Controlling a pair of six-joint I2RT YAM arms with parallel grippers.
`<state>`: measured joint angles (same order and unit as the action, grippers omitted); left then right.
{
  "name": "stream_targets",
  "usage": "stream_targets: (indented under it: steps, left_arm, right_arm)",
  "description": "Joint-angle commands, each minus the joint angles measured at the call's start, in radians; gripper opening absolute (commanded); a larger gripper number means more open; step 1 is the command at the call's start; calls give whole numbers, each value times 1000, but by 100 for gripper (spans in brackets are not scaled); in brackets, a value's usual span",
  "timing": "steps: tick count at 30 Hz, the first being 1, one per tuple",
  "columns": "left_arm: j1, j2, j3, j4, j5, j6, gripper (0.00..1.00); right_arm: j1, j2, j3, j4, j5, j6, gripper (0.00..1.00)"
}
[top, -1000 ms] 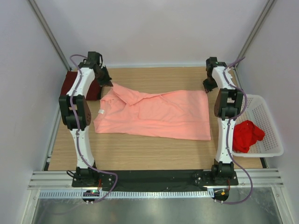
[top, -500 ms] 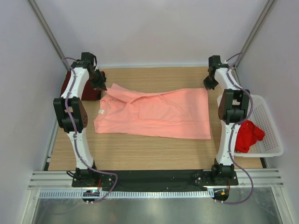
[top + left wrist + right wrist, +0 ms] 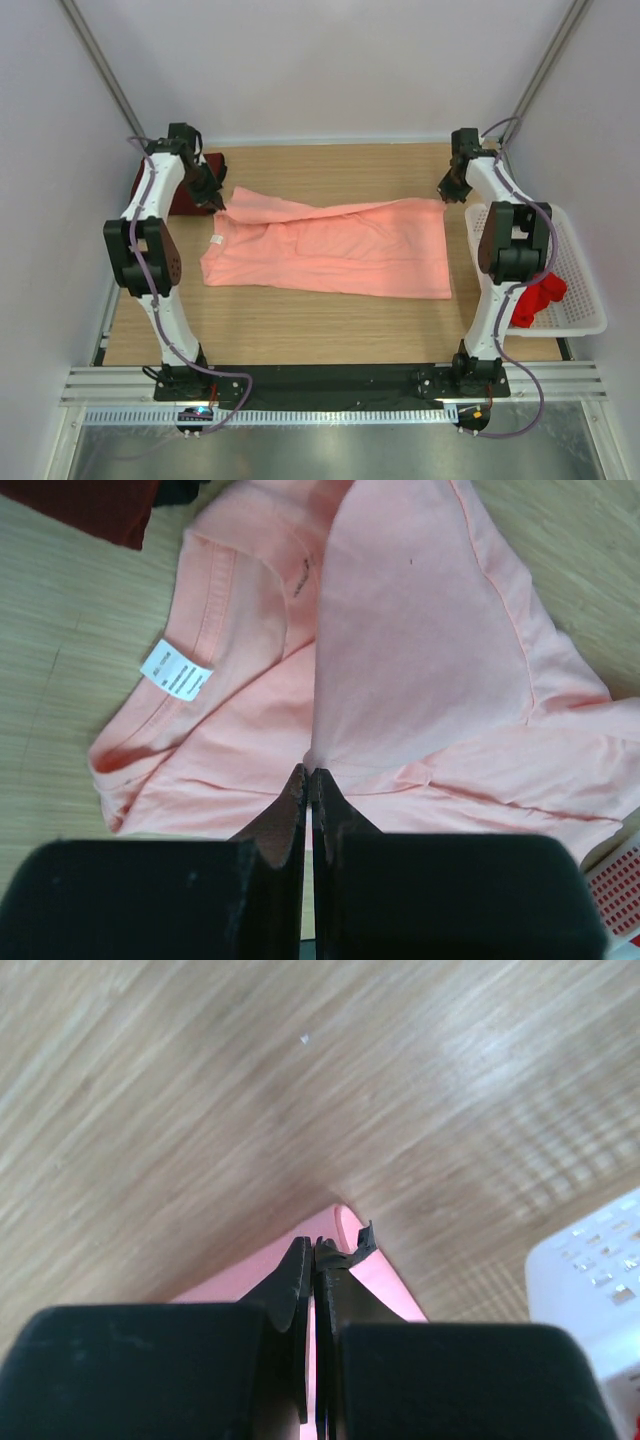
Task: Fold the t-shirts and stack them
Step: Fold the tshirt
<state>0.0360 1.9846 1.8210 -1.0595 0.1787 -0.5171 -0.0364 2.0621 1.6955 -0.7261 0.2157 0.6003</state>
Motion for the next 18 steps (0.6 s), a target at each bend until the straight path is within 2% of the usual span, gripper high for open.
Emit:
stream_targets:
  steps: [1,13,18]
  left_arm:
    - [8,-95,-31,6,28,-4,0]
    - [11,-185,-232,0,-53,19,0]
    - [12,-208,-279,3,-65,28,0]
  right_arm:
    - [-2,-112,-83,62,-13,-56,1]
    - [-2,-250,-287,93,48,-86,1]
    - [0,-315,-384,154,10,-100,1]
